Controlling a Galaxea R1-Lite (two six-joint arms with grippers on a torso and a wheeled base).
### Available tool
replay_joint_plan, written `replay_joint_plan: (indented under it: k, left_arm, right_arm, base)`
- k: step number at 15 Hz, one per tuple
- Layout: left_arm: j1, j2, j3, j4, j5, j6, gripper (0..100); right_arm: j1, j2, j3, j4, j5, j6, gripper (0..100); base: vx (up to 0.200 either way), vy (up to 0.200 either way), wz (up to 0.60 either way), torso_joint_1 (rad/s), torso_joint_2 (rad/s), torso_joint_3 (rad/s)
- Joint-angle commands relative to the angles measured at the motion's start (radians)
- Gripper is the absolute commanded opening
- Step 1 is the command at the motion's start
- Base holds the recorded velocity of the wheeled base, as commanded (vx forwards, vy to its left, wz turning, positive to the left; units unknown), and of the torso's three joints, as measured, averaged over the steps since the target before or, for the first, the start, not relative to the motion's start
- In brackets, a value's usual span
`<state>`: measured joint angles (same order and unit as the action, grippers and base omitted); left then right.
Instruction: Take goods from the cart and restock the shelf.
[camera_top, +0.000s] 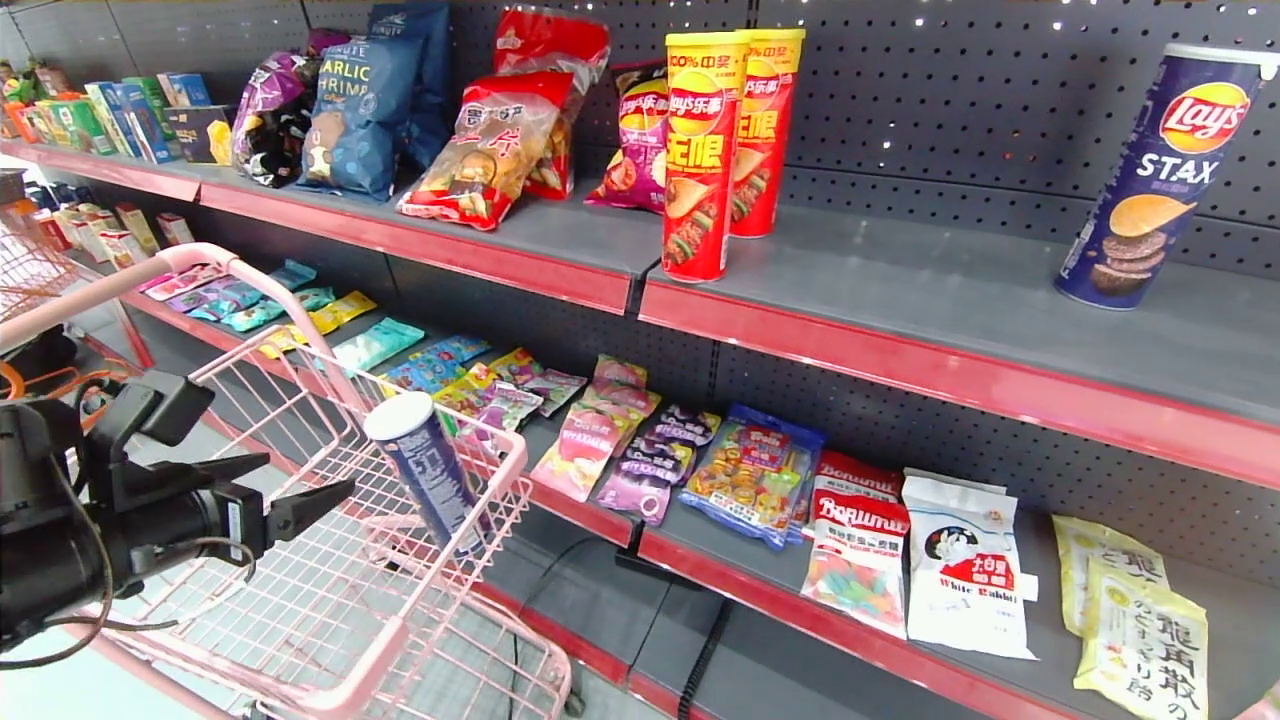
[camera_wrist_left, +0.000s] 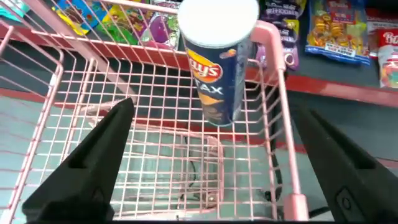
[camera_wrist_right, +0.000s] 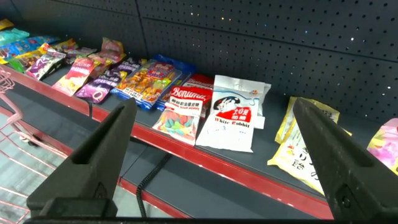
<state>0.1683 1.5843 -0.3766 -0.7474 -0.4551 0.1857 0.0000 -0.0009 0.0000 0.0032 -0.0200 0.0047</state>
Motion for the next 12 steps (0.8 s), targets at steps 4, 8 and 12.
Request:
replay_joint_plan:
  k: [4,8,12]
  left_arm:
    - [-0.010,0.243,-0.019,-0.191,-0.045,0.017,100]
    - [-0.049,0.427,-0.076,-0.372,-0.082,0.027,100]
    - [-0.112,0.511,-0.157,-0.398,-0.097,0.027,100]
  right_arm:
    - [0.000,0.001,-0.002,0.000,0.000,0.000,100]
    - [0.000,0.001,0.000,0.000,0.000,0.000,100]
    - [0.000,0.001,0.000,0.000,0.000,-0.002,100]
  base:
    - [0.000,0.000,0.00,0.000,0.00,0.000]
    - [0.000,0.000,0.00,0.000,0.00,0.000]
    - [0.000,0.000,0.00,0.000,0.00,0.000]
